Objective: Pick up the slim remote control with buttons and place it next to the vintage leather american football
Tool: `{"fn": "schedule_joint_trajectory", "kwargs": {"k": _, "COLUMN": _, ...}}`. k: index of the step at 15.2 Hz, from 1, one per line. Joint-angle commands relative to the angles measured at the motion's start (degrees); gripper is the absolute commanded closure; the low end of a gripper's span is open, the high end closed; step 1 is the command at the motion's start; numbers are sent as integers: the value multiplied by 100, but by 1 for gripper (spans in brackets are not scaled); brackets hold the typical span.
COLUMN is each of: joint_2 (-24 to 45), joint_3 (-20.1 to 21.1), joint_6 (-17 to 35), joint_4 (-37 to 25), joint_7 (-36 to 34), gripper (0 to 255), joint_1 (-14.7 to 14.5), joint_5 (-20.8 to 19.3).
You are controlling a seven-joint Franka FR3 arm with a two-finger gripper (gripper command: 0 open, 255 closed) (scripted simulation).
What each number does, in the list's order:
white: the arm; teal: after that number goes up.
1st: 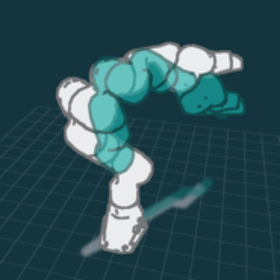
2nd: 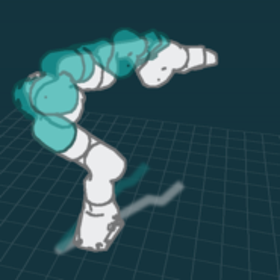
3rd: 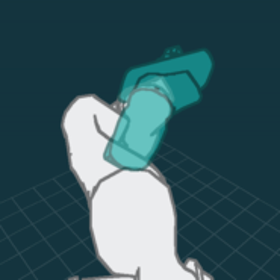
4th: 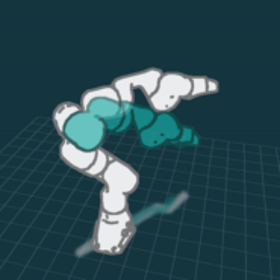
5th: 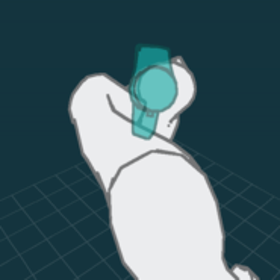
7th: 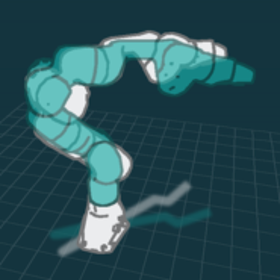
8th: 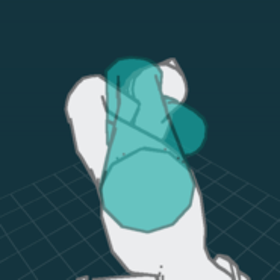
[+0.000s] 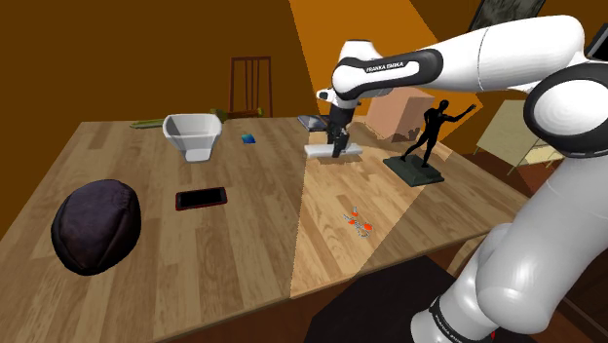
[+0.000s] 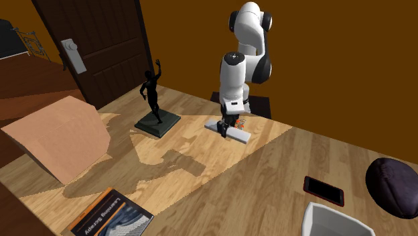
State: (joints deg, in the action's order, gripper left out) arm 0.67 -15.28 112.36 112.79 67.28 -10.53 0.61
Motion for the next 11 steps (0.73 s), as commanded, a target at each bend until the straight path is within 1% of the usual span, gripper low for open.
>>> {"fn": "schedule_joint_trajectory", "kwargs": {"k": 1, "joint_2": -34, "joint_3": 2, "joint_6": -163, "joint_4": -129, "joint_7": -10, "gripper": 255, "joint_1": -3, "joint_5": -11}}
{"fn": "schedule_joint_trajectory", "kwargs": {"k": 11, "joint_2": -135, "joint_3": 8, "joint_6": -918, "joint_4": -788, "joint_7": -35, "gripper": 255, "joint_1": -8, "joint_5": -40}}
